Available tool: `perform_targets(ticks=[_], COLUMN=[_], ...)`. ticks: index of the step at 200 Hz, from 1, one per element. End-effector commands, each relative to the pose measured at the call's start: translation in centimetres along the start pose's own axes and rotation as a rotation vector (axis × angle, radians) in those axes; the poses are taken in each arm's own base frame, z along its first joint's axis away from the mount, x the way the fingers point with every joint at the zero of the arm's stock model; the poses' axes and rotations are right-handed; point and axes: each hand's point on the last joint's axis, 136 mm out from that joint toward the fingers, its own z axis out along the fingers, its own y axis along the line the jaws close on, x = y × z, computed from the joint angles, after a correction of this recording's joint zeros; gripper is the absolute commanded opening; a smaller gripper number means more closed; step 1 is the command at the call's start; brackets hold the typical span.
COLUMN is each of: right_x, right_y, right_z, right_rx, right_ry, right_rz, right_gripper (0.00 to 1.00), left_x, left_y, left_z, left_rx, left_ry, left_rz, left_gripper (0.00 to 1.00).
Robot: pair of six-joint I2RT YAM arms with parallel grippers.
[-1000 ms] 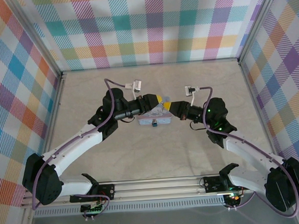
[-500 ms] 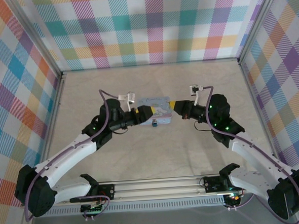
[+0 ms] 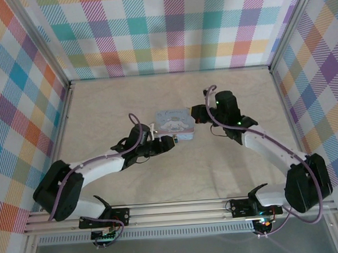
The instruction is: Unlock a padlock with a key
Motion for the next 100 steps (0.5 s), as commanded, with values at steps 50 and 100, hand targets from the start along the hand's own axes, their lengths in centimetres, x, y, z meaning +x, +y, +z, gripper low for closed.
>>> perform_targets(ticks=[50,100], right_x=[-2.4,-3.2], right_y=[-3.2,-4.6], right_z=[4.2,7.3], right_rx=[0.105,0.133], right_ry=[0.005,0.044], right_rz=[-0.067,-0.069], right_gripper=[0.0,0.0], left_x=[-5.0,-7.1], left_y=[-0.4,1.2], left_z=[1.3,0.9], left_rx=[-0.014,-0.056], left_ry=[-0.155,-0.192], left_rz=[0.094,0.126], left_gripper=[0.69,0.71])
